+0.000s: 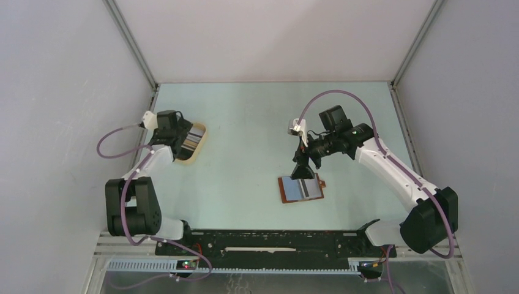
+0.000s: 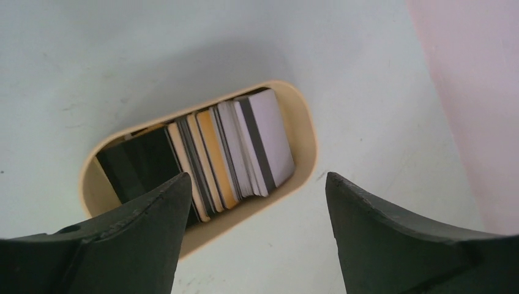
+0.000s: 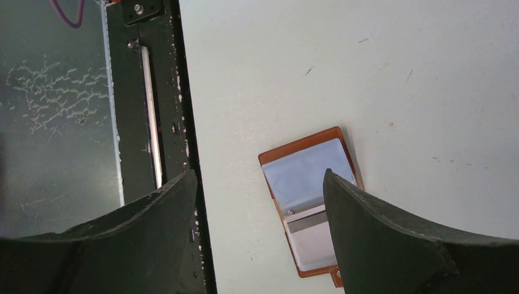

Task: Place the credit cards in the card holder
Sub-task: Move the storage box to the center of the board.

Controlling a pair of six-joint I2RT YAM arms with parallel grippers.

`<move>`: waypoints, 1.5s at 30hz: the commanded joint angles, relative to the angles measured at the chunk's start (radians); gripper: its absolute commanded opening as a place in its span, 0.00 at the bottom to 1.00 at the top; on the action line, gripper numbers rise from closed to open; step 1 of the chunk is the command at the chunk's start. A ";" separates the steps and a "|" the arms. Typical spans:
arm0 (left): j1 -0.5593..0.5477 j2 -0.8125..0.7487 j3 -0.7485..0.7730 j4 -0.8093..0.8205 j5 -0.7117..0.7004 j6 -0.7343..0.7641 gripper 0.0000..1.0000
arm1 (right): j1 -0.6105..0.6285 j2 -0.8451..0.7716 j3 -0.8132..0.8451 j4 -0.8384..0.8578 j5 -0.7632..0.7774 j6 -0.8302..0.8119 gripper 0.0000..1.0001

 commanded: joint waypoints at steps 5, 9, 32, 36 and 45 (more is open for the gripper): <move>0.072 0.038 -0.049 0.110 0.108 0.023 0.88 | -0.001 0.008 0.001 -0.006 0.000 -0.024 0.84; 0.087 0.045 -0.065 0.154 0.129 0.016 0.89 | -0.003 0.005 0.001 -0.011 -0.004 -0.030 0.84; 0.155 0.174 -0.054 0.157 0.234 -0.061 0.92 | -0.003 0.014 0.001 -0.019 -0.017 -0.040 0.84; 0.169 0.199 -0.060 0.195 0.280 -0.066 0.92 | -0.004 0.014 0.001 -0.021 -0.022 -0.041 0.84; 0.182 0.225 -0.073 0.244 0.334 -0.074 0.92 | -0.005 0.011 0.001 -0.023 -0.027 -0.044 0.84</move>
